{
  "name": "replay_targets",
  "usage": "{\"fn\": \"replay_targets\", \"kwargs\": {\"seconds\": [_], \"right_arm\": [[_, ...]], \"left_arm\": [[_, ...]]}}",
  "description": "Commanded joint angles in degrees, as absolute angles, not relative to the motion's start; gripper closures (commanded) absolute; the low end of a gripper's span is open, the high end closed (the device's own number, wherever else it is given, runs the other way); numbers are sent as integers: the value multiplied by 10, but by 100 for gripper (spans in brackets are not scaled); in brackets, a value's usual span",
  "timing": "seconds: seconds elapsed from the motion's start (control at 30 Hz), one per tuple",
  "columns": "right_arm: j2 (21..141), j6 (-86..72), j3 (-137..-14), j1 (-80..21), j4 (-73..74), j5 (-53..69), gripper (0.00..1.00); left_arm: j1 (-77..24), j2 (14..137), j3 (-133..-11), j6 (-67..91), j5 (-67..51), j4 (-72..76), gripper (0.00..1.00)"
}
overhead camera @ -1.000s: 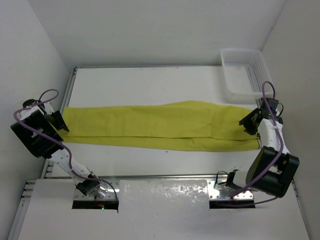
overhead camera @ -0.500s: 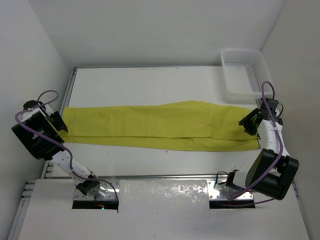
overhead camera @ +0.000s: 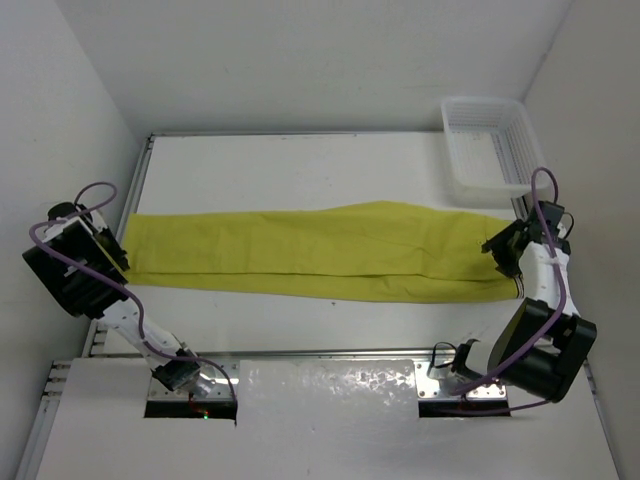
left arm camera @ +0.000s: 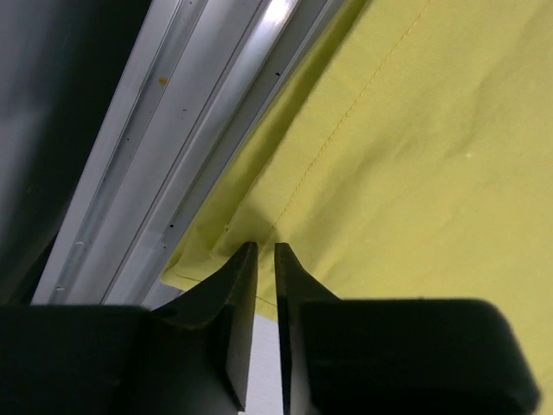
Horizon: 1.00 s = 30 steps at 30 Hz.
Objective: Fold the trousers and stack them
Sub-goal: Fold the trousers
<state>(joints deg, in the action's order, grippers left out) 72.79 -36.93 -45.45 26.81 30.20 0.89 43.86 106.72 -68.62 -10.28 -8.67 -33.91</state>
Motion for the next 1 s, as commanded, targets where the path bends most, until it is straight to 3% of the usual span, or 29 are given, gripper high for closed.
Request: {"fn": "replay_targets", "kwargs": {"seconds": [0.0,0.07,0.1,0.17,0.27,0.83,0.9,0.97], "right_arm": [[706,-379,-440,301,296,1,48],[703,-375,-439,311,295,-4,46],[703,-374,-439,315,296,-11,46],[702,-368,-441,322,297,-12,46],[698,-359,-442,323,297,-13,46],[693,-356,-441,323,297,-11,46],[689,-352,-444,323,298,-12,46],[687,-347,-446,323,302,-16,46]], "left_arm": [[441,1060,-679,-106,-92,-327,88],[441,1052,-680,-116,-83,-336,82],[441,1046,-679,-119,-76,-342,72],[443,1026,-672,-132,-39,-335,62],[449,1019,-667,-141,-13,-323,58],[449,1088,-665,-122,-83,-327,59],[448,1089,-664,-122,-85,-320,65],[449,1088,-669,-121,-90,-320,82]]}}
